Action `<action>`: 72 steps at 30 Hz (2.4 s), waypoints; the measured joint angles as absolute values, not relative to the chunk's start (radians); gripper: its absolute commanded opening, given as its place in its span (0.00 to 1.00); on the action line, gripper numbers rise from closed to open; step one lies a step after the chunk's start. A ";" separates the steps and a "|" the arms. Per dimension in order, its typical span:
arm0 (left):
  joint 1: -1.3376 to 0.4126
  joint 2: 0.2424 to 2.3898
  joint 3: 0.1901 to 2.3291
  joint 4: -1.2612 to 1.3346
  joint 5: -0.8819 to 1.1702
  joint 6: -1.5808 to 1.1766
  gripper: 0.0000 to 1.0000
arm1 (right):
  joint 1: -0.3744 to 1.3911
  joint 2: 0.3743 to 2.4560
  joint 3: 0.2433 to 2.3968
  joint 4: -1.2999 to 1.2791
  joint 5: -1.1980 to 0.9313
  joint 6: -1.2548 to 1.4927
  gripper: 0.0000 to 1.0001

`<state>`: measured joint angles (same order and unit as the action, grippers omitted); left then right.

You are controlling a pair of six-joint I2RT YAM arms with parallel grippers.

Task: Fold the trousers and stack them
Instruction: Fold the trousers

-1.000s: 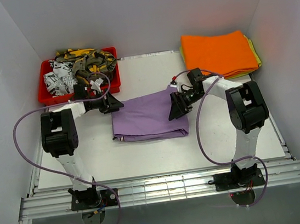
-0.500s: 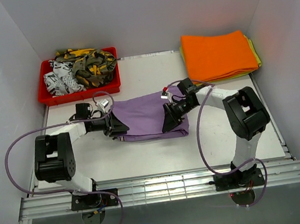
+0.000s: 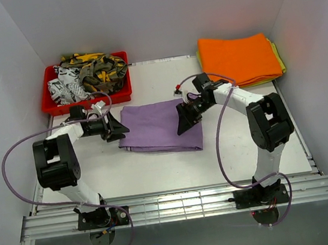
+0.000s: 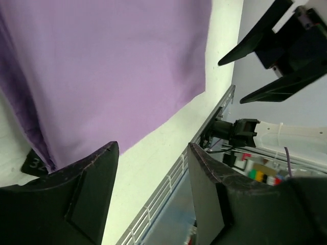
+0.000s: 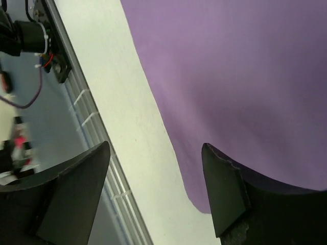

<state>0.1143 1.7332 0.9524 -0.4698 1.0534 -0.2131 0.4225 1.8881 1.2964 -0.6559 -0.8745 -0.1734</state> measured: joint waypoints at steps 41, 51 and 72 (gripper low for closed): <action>0.294 1.381 0.820 -0.534 0.561 -0.492 0.98 | 1.029 2.199 1.658 -0.299 -0.006 -0.467 0.08; 0.113 1.395 0.771 -0.313 0.546 -0.621 0.98 | 0.947 2.159 1.662 -0.377 -0.282 -0.396 0.08; 0.025 1.499 0.657 -0.160 0.535 -0.810 0.94 | 0.911 2.155 1.681 -0.421 -0.362 -0.369 0.08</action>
<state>0.0254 1.4994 0.6575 -0.1596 0.5354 -0.8104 0.9112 2.1548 1.6806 -0.4210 -0.3622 -0.3691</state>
